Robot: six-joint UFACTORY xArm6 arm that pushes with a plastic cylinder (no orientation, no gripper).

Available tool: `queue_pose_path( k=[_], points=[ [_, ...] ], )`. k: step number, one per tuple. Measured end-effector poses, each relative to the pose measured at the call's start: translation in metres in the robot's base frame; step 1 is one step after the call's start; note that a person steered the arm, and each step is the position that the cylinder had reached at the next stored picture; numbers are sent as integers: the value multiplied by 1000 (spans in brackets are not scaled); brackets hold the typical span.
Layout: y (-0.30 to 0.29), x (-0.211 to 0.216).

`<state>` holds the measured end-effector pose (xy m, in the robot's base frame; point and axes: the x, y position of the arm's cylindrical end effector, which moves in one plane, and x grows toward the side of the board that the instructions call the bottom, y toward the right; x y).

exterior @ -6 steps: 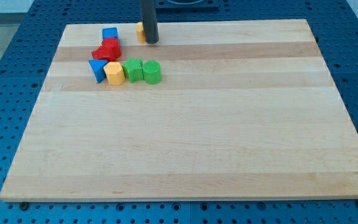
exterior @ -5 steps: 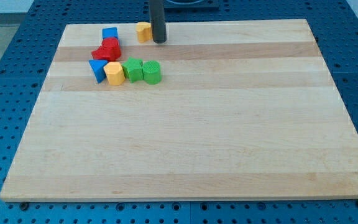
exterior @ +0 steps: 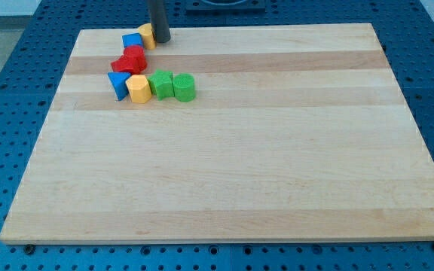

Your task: Push yellow heart above blue cube

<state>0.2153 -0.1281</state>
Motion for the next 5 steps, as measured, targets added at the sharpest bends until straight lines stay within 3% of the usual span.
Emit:
queue_pose_path(
  k=[3,4,5],
  points=[
    [-28,-13],
    [-6,-12],
    [57,0]
  ],
)
